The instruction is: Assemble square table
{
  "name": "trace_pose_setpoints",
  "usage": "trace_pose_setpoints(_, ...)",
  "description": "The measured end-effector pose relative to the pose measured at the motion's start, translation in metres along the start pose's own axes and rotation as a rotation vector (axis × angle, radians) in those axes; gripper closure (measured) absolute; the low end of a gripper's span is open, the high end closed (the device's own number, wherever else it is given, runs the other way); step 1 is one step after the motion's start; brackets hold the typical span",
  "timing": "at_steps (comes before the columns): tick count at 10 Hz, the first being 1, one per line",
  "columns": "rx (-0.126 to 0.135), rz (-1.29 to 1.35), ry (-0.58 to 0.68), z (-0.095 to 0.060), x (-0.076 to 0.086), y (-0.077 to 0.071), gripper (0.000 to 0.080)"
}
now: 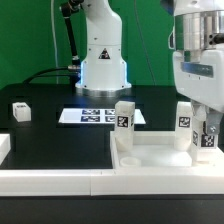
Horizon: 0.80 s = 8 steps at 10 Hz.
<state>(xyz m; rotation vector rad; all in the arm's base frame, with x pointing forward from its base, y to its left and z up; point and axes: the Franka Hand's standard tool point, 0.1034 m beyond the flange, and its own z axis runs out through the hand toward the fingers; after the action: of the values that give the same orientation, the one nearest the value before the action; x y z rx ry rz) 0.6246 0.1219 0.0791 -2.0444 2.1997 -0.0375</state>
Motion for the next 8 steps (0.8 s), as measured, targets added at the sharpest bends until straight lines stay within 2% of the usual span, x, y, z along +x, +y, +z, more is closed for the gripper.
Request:
trace_pose_setpoints(2,0.0,0.016,0.001,0.0,-0.0011,0.0002,0.0508)
trace_pose_setpoints(3,-0.013,-0.096,0.011,0.001,-0.0012,0.0021,0.0508)
trace_pose_setpoints(4,-0.057,-0.326,0.043,0.0033,-0.0016,0.0068,0.029)
trace_pose_setpoints(5,-0.051,-0.472,0.044,0.0028,0.0004,0.0041,0.029)
trace_pose_setpoints(6,-0.053,-0.621,0.041,0.0018,0.0034,0.0037,0.018)
trace_pose_setpoints(7,-0.042,-0.647,0.045,0.0003,0.0015,0.006,0.0159)
trace_pose_setpoints(8,-0.045,-0.724,0.045,0.0007,0.002,0.0067,0.0159)
